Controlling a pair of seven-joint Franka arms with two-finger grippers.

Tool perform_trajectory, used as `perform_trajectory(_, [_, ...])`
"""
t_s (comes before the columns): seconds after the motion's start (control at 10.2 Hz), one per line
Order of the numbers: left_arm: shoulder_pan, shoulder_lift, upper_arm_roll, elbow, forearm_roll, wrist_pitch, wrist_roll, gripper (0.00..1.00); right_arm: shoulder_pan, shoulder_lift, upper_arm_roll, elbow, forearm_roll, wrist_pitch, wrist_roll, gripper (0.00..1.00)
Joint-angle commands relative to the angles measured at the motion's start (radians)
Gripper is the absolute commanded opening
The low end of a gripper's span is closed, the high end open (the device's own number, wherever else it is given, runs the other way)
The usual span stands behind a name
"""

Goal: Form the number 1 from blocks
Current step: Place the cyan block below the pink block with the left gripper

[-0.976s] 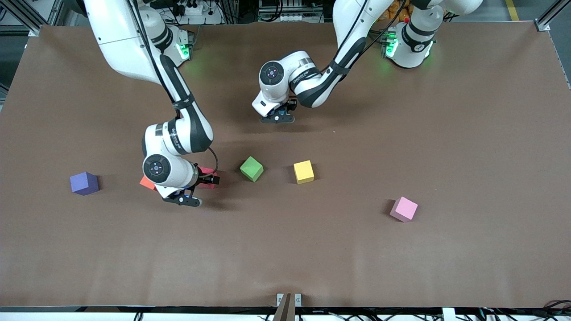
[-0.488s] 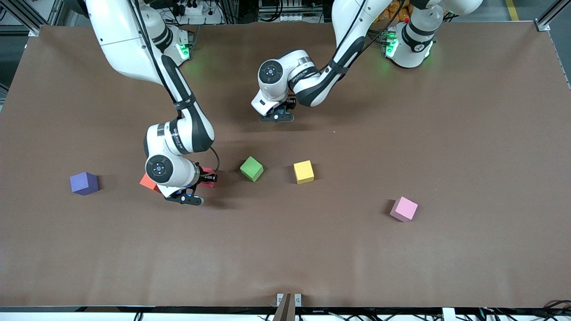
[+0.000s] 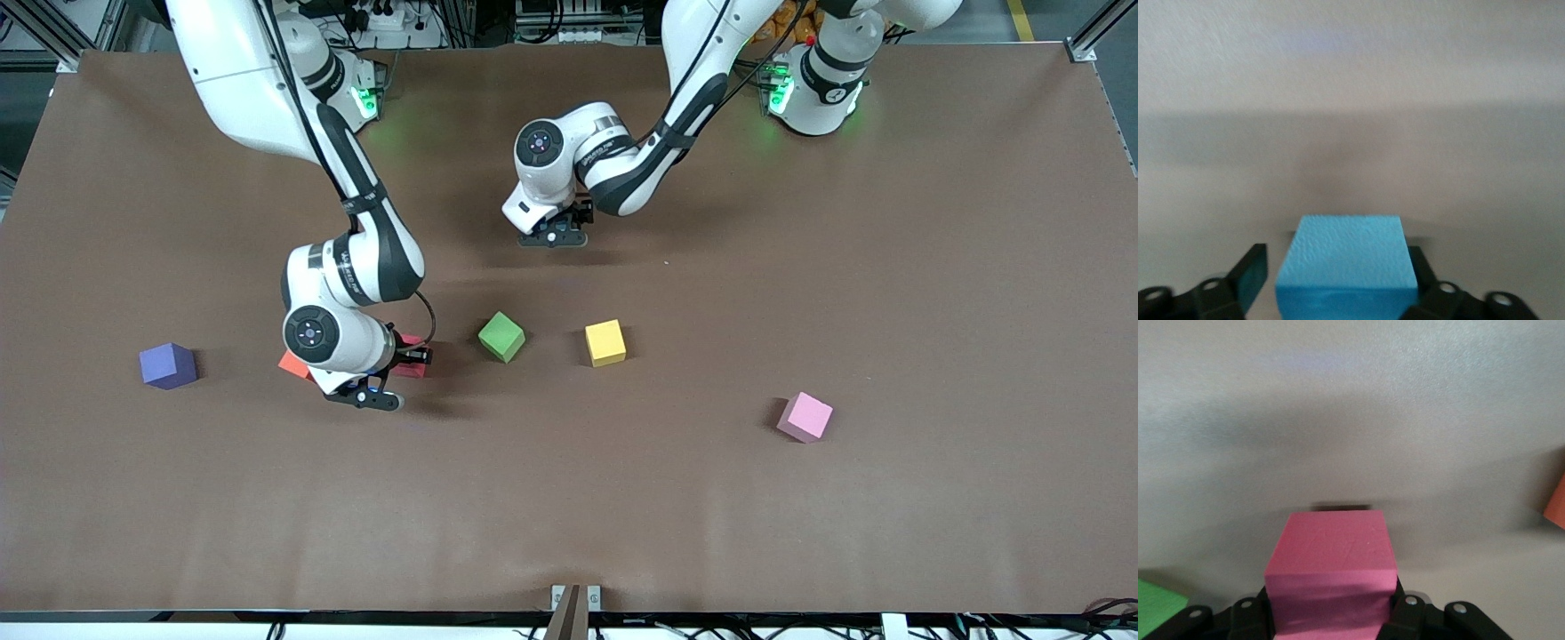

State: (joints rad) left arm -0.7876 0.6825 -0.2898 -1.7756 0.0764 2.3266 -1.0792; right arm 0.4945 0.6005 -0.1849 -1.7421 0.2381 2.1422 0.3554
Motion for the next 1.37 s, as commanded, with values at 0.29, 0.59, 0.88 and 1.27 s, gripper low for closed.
perform_trajectory(0.29, [-0.001, -0.077, 0.093, 0.06, 0.031, -0.046, -0.065, 1.0, -0.002, -0.102, 0.004, -0.042, -0.005, -0.018, -0.007, 0.53])
perform_trajectory(0.59, [-0.001, -0.049, 0.202, 0.14, 0.031, -0.049, -0.055, 1.0, 0.041, -0.142, 0.004, -0.094, -0.003, -0.008, -0.001, 0.53])
perform_trajectory(0.88, [0.069, 0.026, 0.224, 0.232, 0.019, -0.049, 0.077, 1.0, 0.154, -0.212, 0.004, -0.189, 0.0, 0.062, 0.048, 0.53])
perform_trajectory(1.27, [0.109, 0.088, 0.235, 0.308, 0.022, -0.049, 0.105, 1.0, 0.248, -0.353, 0.004, -0.399, 0.001, 0.174, 0.095, 0.54])
